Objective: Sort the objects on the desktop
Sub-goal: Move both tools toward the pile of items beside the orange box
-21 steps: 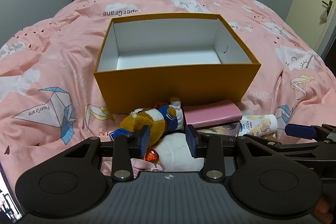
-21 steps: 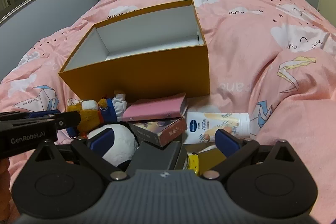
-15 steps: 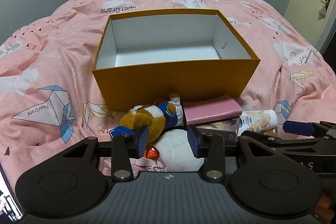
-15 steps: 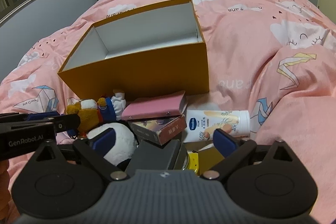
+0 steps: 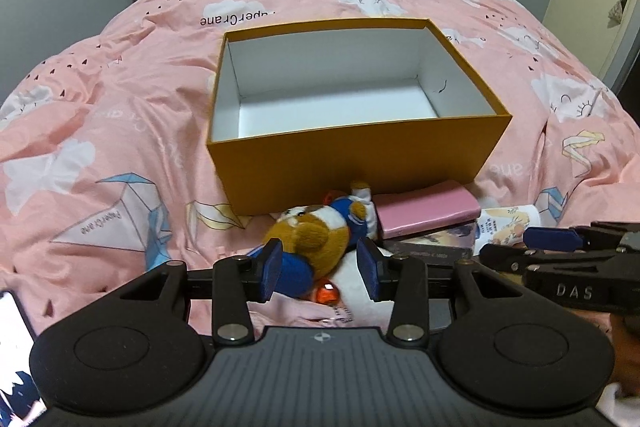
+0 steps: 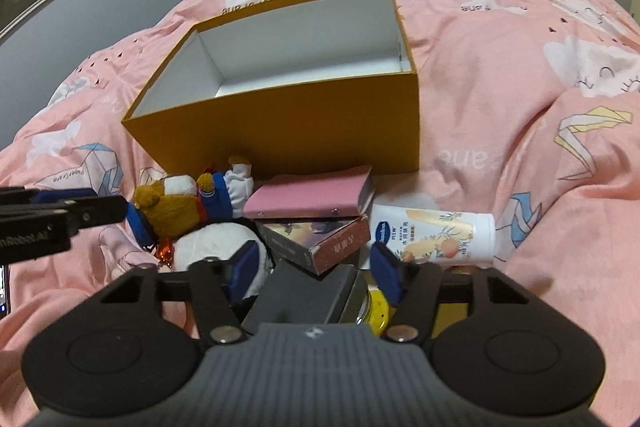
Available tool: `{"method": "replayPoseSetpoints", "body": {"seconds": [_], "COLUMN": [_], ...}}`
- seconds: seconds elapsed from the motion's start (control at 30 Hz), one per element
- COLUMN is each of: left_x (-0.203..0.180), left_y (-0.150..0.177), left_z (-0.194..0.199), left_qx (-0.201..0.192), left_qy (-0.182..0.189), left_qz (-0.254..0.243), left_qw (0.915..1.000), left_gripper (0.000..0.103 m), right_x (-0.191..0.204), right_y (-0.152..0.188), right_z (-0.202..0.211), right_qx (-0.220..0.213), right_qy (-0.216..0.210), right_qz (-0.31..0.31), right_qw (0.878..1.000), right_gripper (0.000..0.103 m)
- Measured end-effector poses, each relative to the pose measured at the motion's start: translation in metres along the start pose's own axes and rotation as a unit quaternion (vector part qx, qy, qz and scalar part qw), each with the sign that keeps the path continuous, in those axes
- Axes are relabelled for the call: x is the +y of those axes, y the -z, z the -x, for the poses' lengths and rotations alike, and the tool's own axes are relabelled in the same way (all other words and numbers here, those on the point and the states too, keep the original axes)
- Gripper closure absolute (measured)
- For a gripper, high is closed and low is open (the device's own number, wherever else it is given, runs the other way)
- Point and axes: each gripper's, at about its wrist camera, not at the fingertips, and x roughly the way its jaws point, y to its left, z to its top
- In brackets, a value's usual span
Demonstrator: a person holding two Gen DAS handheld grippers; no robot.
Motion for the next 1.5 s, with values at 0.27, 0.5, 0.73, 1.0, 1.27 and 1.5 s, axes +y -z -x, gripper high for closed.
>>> {"method": "replayPoseSetpoints", "body": {"seconds": [0.27,0.5,0.73,1.0,1.27,1.5], "left_x": [0.024,0.041,0.064,0.069,0.056,0.034], "left_y": [-0.006,-0.008,-0.004,-0.004,0.003,0.021], "left_z": [-0.007,-0.012,-0.018,-0.021,-0.012,-0.015], "left_qx": [0.030,0.063,0.084,0.083,0.082,0.112], "left_qy": [0.001,0.007,-0.005,0.010,0.050,0.071], "left_qz": [0.005,0.002,0.032,0.041,0.011,-0.020], "left_qw": [0.9995,0.9980,0.9960,0.9956,0.9954,0.9909], "left_gripper": [0.055,0.055,0.055,0.055,0.055,0.055], "right_x": [0.019,0.046,0.069,0.059,0.042,0.052], "right_y": [-0.014,-0.039,-0.057,-0.060,-0.051,-0.015], "right_z": [-0.016,-0.034,-0.061,-0.084,-0.068,-0.050], "right_qx": [0.030,0.039,0.054,0.067,0.063,0.116], "right_qy": [-0.066,-0.116,-0.140,-0.154,-0.160,-0.220], "right_qz": [0.046,0.050,0.057,0.009,0.024,0.074], "right_qw": [0.996,0.991,0.987,0.986,0.985,0.966], "right_gripper": [0.056,0.053,0.049,0.087,0.088,0.064]}}
